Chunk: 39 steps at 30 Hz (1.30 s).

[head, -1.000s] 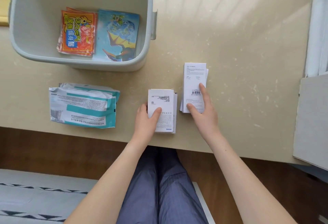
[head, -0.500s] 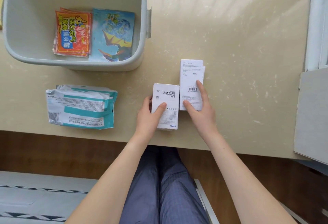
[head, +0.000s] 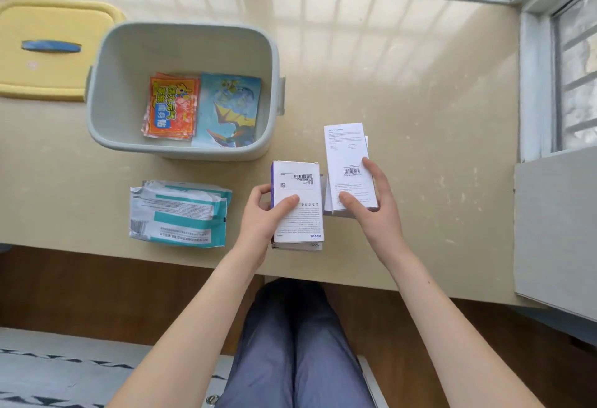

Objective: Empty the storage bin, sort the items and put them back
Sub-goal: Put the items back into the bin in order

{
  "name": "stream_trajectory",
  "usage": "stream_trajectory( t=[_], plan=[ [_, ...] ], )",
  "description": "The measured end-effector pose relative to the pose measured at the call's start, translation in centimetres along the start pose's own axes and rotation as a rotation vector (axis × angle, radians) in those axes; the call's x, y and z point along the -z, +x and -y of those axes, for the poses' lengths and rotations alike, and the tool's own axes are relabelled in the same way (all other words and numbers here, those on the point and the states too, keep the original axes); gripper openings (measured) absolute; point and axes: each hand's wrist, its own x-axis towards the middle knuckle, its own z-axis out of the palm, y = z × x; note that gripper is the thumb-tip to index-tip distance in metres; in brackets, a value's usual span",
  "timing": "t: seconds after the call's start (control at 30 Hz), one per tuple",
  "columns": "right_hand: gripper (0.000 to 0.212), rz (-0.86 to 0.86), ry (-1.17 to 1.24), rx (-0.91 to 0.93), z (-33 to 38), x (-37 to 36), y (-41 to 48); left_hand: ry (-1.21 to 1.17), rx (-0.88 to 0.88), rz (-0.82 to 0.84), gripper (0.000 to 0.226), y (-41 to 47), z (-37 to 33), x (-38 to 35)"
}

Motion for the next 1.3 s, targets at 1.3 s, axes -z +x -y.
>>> stream_trajectory(
  t=[1.3],
  plan=[
    [0.059,-0.202,0.077,0.195,17.0,-27.2,-9.8,-0.189,-0.159,0.019,0.050,-3.2,-20.6,37.0]
  ],
)
